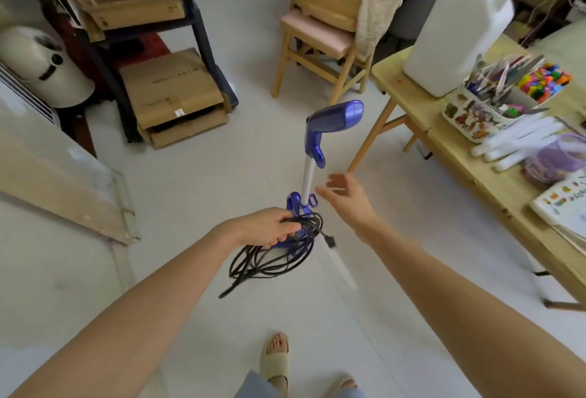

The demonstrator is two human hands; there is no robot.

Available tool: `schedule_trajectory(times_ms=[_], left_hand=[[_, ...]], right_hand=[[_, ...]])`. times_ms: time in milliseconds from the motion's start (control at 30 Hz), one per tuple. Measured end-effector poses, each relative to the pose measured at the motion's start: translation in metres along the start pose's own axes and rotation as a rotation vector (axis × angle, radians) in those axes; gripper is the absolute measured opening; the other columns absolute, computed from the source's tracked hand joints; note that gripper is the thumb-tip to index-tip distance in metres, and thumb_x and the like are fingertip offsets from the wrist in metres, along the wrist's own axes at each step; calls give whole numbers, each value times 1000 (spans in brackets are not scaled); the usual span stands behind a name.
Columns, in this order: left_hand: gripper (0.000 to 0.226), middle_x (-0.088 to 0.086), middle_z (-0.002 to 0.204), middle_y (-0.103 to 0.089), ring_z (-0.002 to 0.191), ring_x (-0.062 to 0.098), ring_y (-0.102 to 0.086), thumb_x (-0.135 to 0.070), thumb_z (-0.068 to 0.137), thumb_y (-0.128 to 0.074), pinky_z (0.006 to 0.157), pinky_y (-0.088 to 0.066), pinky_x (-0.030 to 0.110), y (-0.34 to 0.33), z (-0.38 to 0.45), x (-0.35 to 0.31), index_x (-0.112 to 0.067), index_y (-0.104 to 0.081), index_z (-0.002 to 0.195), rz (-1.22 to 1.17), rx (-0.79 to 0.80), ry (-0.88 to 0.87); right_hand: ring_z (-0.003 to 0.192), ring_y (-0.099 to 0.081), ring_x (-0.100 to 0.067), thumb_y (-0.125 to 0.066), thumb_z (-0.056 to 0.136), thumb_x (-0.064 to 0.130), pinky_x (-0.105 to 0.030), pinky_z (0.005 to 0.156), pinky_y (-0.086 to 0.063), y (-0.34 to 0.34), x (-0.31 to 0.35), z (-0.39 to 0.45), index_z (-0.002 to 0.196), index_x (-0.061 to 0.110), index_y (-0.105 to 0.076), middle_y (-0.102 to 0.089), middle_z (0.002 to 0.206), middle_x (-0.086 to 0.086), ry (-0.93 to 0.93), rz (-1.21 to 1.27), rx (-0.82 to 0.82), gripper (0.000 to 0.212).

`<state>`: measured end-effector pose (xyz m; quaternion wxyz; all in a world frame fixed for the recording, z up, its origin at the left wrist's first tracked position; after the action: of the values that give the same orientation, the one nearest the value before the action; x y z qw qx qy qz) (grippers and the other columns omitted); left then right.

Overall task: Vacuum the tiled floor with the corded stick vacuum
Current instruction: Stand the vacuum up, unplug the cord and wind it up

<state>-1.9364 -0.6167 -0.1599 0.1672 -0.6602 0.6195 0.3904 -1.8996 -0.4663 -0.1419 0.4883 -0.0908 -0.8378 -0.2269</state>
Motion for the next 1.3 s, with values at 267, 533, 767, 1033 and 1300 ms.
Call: schedule_trajectory(times_ms=[267, 533, 767, 1033, 1300], left_hand=[[28, -2, 72, -46, 62, 10, -40, -33, 100, -44, 56, -31, 23, 29, 2, -5, -22, -44, 73, 373, -89, -8], [28, -4, 67, -45, 57, 9, -39, -32, 99, -48, 55, -33, 22, 25, 4, -9, -24, -46, 72, 319, -68, -88], [20, -10, 67, -49, 58, 3, -47, -20, 95, -56, 59, -40, 14, 28, 8, -31, -26, -53, 76, 141, -6, -166], [10, -3, 78, -62, 64, 2, -55, -10, 90, -64, 67, -41, 19, 71, 18, -79, -19, -60, 88, 83, -175, -350], [16, -1, 91, -70, 82, 3, -67, -9, 87, -69, 75, -50, 17, 118, 12, -102, -15, -54, 92, -140, -564, -509]], right_hand=[[80, -64, -19, -61, 92, 19, -38, 81, -57, -15, 37, 27, 110, 10, -53, -62, 86, 2, 87, 23, -335, 21], [44, -51, -12, -28, 104, 10, -17, 44, -45, -43, 7, 24, 86, -2, -52, -62, 54, -10, -492, 1200, -72, 32], [79, -61, -9, -55, 93, 11, -15, 69, -47, 4, 16, -7, 105, 10, -62, -66, 94, -2, 49, 129, -145, 14], [82, -62, -19, -69, 86, 16, -35, 80, -52, 6, 52, 4, 98, 10, -58, -65, 89, -3, 355, -410, 102, 17], [85, -69, -19, -72, 81, 0, -17, 77, -55, 51, 90, 27, 102, -7, -61, -72, 94, -15, 379, 8, -145, 25]])
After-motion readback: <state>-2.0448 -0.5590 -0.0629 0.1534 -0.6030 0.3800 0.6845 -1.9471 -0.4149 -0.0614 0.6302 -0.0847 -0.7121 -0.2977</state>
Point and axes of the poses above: each hand's wrist, its own z-axis towards the middle knuckle, its own y-axis out of the back of the hand, x = y × z, the point moved 9 cm from there along z, towards the middle knuckle
